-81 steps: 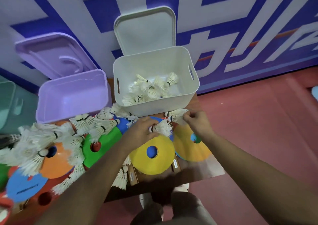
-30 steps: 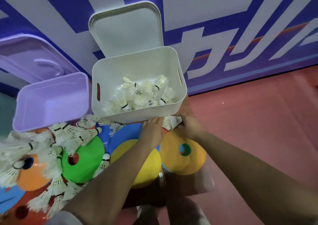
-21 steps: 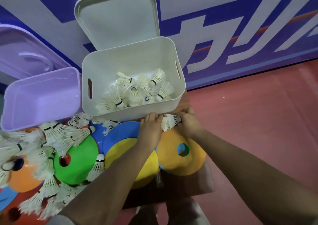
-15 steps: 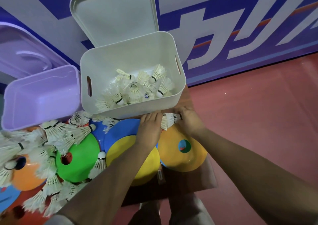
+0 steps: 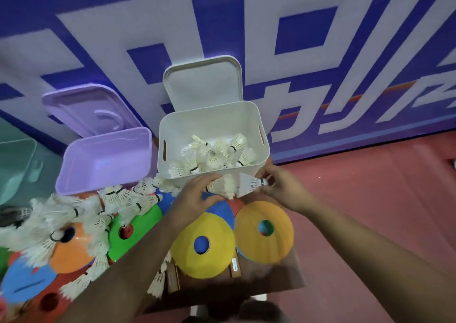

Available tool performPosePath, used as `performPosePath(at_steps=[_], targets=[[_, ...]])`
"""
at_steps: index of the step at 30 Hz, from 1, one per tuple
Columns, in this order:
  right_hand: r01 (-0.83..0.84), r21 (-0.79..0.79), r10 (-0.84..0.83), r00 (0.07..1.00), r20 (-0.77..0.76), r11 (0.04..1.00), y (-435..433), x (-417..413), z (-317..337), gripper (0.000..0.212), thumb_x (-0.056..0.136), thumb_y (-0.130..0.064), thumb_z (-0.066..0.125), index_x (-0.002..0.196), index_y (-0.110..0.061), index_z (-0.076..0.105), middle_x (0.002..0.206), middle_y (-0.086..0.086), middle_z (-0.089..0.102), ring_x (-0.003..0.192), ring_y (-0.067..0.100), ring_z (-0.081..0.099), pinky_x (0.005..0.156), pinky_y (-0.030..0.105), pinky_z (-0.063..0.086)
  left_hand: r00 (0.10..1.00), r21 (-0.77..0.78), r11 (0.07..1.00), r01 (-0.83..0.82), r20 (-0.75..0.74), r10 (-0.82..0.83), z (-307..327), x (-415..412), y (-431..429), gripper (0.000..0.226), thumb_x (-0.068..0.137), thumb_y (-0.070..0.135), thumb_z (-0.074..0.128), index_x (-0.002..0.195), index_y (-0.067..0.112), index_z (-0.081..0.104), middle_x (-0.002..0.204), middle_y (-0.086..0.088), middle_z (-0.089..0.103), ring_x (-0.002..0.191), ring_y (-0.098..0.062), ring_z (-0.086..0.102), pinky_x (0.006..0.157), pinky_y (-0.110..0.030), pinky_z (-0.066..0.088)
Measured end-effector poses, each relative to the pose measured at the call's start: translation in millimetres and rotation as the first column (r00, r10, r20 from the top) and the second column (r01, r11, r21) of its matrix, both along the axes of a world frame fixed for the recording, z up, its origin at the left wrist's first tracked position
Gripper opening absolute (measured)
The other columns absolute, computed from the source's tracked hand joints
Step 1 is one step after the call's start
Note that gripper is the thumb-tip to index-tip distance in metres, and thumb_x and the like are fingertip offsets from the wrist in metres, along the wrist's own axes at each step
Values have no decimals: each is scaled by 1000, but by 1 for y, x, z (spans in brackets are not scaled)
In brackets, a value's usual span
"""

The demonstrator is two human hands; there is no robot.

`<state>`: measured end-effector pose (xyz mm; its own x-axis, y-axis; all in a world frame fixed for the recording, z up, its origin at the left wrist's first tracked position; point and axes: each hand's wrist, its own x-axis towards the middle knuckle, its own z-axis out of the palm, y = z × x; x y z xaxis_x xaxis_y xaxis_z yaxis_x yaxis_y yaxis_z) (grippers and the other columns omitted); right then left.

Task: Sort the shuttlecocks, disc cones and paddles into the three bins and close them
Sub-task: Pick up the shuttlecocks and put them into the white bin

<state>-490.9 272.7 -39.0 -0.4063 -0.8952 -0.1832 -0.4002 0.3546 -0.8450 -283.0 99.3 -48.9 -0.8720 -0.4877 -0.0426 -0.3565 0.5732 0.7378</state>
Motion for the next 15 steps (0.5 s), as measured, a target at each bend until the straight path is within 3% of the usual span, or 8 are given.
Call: performPosePath(at_steps=[3, 5, 10, 15], targets=[[63, -64, -66, 996, -60, 996, -16, -7, 29, 21, 81, -25, 76, 96, -22, 60, 80, -11, 55, 70, 2, 49, 63, 17, 37, 960, 167, 951, -260, -63, 273, 31, 3, -20, 45, 79, 20, 78, 120, 26, 59, 112, 14, 63, 104, 3, 56, 87, -10, 40], [121, -71, -129, 986, -110, 990, -33, -9, 39, 23, 83, -31, 74, 99, -21, 60, 79, -6, 55, 71, 6, 50, 61, 19, 38, 930, 127, 927, -354, -56, 363, 37, 1, -37, 50, 79, 29, 77, 126, 25, 57, 114, 11, 62, 104, -2, 56, 87, -11, 41], [176, 71, -154, 957, -246, 982, -82, -4, 32, 28, 87, -38, 66, 104, -16, 59, 87, -2, 61, 85, 19, 58, 71, 33, 48, 878, 60, 876, -479, 42, 477, 32, -19, -68, 54, 75, 48, 73, 122, 25, 59, 117, 7, 63, 105, -11, 59, 94, -32, 49], [179, 116, -138, 945, -295, 977, -126, -1, 7, 27, 88, -32, 66, 100, -8, 59, 96, 8, 62, 90, 26, 57, 72, 32, 43, 843, -70, 857, -510, 161, 514, 19, -45, -92, 61, 79, 45, 71, 129, 15, 54, 123, -4, 61, 112, -21, 57, 89, -26, 42]])
